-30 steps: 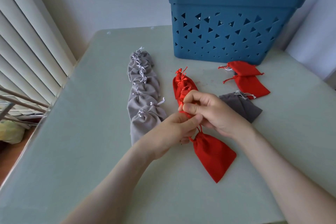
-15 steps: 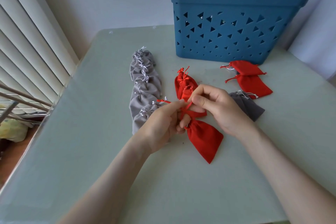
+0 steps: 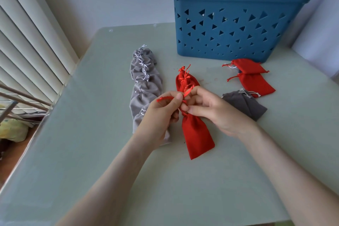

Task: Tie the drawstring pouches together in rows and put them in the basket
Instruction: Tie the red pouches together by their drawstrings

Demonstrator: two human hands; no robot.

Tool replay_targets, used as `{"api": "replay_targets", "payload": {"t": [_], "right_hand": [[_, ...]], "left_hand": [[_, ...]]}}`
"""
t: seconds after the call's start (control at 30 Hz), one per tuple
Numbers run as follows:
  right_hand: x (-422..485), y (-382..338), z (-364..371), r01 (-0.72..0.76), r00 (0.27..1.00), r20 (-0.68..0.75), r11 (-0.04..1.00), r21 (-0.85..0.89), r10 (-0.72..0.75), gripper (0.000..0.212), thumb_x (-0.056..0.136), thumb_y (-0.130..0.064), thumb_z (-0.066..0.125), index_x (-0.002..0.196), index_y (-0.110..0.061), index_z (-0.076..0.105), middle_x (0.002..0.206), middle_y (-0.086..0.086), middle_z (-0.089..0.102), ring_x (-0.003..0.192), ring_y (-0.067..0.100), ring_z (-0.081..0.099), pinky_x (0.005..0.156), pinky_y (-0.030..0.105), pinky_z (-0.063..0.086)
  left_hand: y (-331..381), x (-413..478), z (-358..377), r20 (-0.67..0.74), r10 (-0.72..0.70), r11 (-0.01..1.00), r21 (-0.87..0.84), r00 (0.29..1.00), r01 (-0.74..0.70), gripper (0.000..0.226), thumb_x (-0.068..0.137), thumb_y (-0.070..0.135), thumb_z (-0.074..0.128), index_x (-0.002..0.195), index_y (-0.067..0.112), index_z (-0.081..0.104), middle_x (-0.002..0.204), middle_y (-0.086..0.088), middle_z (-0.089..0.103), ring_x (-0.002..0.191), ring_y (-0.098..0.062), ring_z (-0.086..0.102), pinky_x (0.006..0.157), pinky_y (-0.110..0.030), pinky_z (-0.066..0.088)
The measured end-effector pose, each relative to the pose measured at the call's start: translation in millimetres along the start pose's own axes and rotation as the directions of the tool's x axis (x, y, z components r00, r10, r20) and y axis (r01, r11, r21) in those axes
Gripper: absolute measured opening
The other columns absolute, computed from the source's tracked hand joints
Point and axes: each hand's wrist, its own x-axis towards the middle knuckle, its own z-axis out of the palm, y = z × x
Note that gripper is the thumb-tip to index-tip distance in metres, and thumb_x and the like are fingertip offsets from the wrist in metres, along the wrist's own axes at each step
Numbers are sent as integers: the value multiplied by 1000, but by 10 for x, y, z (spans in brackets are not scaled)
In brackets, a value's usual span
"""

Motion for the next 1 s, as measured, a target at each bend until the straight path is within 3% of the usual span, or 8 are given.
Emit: {"api": "replay_targets", "payload": {"t": [0.1,0.2,0.33,0.5,0.6,0.73,0.83,1.0], "right_hand": [[4,10,-11,-32,999,-27,999,20,32,24,90,8,50,105,-10,53,84,0,63,83,5,61,80,15,46],[1,4,-45,-51,996,-66,999,12,52,20,86,1,55,101,-13,57,82,0,64,80,8,61,74,17,44],[11,13,-67,-66,992,-107,998,7,67,23,75,-8,57,97,-15,58,74,-2,59,72,6,57,66,15,42],[14,15,-42,-51,995,-94,997,-60,45,19,77,-11,59,95,-17,56,74,-3,54,68,5,52,66,17,39],[13,17,-21,-32,998,-62,997,-70,28,20,77,-14,59,97,-17,57,75,-2,55,72,6,51,68,18,39],[13,-17,-30,-28,998,-50,996,-87,24,21,85,-9,55,101,-19,65,67,-5,51,65,6,47,60,14,37],[28,-17,-36,-71,995,-82,993,-92,64,29,93,1,46,106,-15,67,71,-1,54,61,4,48,57,13,38],[35,42,-21,-71,997,-11,995,-76,71,23,93,-6,52,101,-19,69,82,0,62,71,8,52,64,17,40]], "left_hand": [[-5,-16,-5,-1,94,991,98,996,-93,14,94,6,53,87,8,65,64,3,62,55,-3,47,52,-13,35],[7,-19,-39,49,146,965,212,988,-153,11,90,3,59,86,7,68,71,4,68,66,-4,60,64,-13,44],[-26,-25,-83,38,190,889,417,981,-189,16,88,6,65,82,20,69,81,6,72,84,-14,67,86,-29,51],[-82,-39,-30,90,420,504,805,903,-314,9,83,6,67,86,14,67,73,20,57,76,-5,52,69,-10,39],[-144,-24,-28,147,533,345,861,833,-373,8,78,5,65,84,9,62,73,12,52,74,-10,48,63,-16,33],[-161,-23,-54,157,575,267,892,803,-365,9,78,8,66,81,5,57,73,-5,61,70,-27,56,61,-24,31],[-152,-22,-45,193,604,217,894,774,-392,11,82,17,57,79,7,56,72,-5,59,70,-22,51,61,-24,31],[-147,-19,-54,213,639,188,888,739,-419,13,85,18,50,83,7,57,76,-3,59,75,-19,47,61,-29,37]]}}
